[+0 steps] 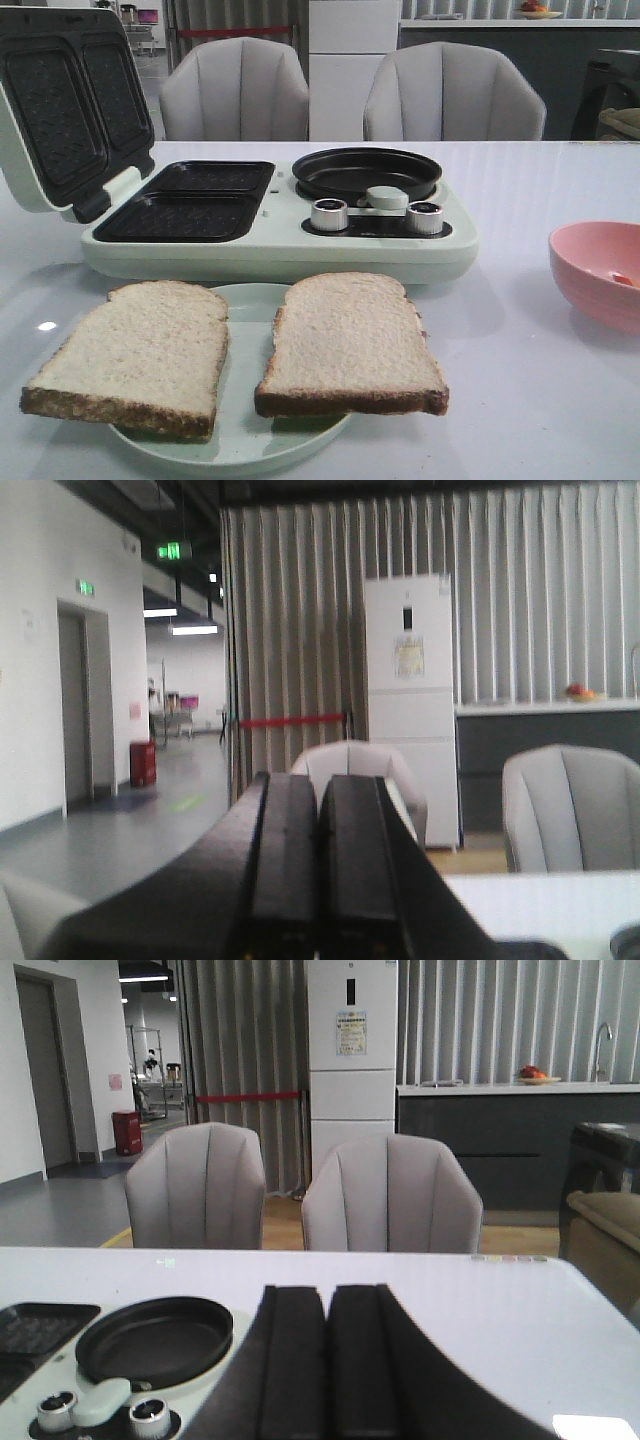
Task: Make breakfast with bread and shrimp
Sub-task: 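Move the left gripper toward the bread slice nearest it on the plate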
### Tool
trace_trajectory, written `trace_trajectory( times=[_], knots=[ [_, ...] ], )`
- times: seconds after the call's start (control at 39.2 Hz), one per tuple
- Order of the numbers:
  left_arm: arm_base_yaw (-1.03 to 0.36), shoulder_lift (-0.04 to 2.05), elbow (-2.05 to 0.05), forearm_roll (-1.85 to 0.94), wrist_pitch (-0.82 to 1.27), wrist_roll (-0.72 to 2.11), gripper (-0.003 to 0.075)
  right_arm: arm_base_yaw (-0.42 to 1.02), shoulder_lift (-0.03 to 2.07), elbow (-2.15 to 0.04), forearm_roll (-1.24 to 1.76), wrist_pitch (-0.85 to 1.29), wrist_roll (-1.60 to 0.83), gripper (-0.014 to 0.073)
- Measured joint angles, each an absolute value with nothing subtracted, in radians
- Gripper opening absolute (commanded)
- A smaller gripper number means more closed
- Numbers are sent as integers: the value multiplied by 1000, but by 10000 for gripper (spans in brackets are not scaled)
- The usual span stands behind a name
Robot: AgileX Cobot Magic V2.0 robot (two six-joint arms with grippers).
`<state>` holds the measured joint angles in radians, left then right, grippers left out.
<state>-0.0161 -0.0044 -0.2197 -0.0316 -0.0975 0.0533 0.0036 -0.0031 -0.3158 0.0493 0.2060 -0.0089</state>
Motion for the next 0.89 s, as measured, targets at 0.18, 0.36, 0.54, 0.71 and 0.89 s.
trace_trajectory(
  times=[0.18,0.36,0.54,0.71,0.89],
  knots=[
    [-16,76,-461,-32,64,53,99,4,124,-531,49,375,-9,45],
    [-16,213,-627,-32,305,53,99,4,287,-654,49,509,-9,45],
    [-16,324,-652,-32,473,53,99,4,427,-660,49,575,-9,45],
    [-16,407,-647,-32,584,53,99,4,552,-660,49,653,-9,45],
    [-16,471,-639,-35,586,53,120,4,659,-660,49,689,-9,111]
  ],
)
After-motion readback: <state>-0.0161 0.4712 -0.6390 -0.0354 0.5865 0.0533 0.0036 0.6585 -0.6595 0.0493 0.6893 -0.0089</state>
